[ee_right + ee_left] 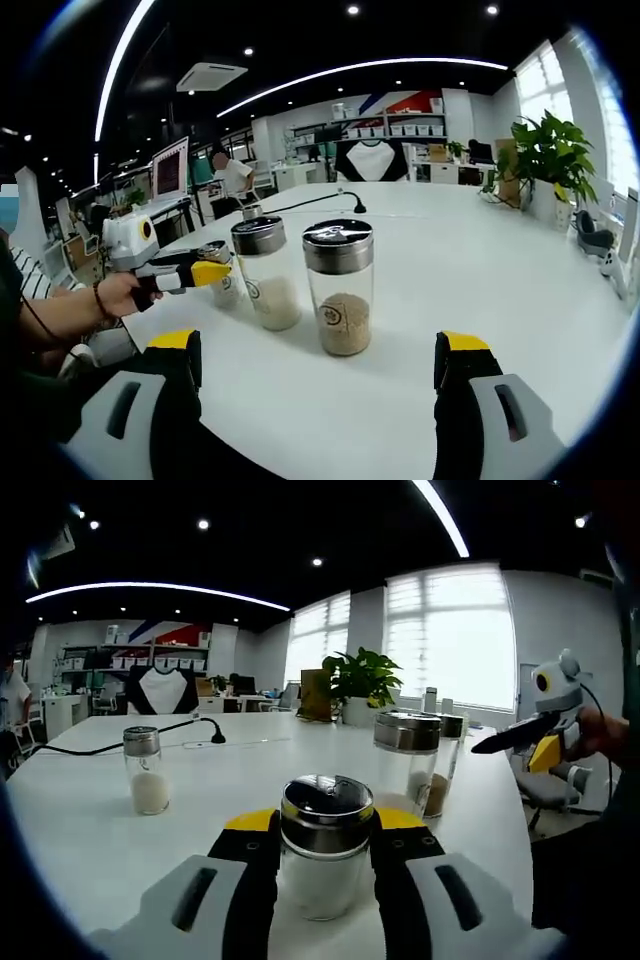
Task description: Rotate the seasoning bottle until the label or dispensing opening points toward the visible target arrow and the bottle remains upright within the marked orientation range
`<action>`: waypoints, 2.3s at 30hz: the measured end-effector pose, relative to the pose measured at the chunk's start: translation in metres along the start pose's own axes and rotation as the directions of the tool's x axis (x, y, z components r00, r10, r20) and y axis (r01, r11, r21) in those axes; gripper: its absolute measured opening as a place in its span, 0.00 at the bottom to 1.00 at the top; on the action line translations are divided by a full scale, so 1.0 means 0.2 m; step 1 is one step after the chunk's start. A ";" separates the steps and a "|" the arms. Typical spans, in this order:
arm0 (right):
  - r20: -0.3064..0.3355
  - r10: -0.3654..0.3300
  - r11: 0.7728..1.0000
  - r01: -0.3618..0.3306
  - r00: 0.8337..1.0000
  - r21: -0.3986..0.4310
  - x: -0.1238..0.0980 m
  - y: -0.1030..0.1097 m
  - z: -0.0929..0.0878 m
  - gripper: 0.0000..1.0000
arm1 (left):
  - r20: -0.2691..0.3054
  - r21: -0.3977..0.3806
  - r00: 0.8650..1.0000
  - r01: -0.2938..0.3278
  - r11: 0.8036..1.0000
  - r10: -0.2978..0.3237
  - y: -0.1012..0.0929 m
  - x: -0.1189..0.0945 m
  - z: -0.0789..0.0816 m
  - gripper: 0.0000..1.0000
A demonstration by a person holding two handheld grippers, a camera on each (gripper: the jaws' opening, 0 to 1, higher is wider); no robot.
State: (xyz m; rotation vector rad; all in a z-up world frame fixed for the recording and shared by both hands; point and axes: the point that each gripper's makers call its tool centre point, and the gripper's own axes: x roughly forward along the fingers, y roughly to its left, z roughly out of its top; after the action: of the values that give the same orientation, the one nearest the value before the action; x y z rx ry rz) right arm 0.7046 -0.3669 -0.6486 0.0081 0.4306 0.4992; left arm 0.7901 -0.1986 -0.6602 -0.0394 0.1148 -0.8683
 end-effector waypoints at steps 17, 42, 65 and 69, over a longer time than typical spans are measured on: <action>-0.005 -0.016 0.998 0.015 1.000 -0.054 0.00 -0.02 0.01 0.99 | 0.010 0.003 0.978 0.208 0.978 -0.208 -0.03 0.00 0.00 0.37; -0.005 -0.013 0.997 0.012 1.000 -0.079 0.00 -0.01 0.04 0.99 | -0.039 -0.005 0.916 0.400 0.916 -0.400 -0.08 0.00 -0.01 0.38; -0.020 -0.010 0.997 0.008 1.000 -0.072 0.00 -0.02 0.02 0.99 | -0.055 -0.023 0.985 0.161 0.987 -0.162 -0.03 -0.07 -0.02 0.65; -0.028 -0.011 0.998 0.009 1.000 -0.070 0.00 -0.02 0.01 0.99 | -0.015 -0.050 0.999 0.034 0.998 -0.035 0.00 -0.06 0.00 0.65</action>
State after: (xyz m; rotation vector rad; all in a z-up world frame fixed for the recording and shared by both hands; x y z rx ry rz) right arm 0.7067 -0.3705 -0.6479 -0.0682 0.4406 0.5052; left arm 0.7823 -0.1887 -0.6584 -0.0815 0.1517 -0.9006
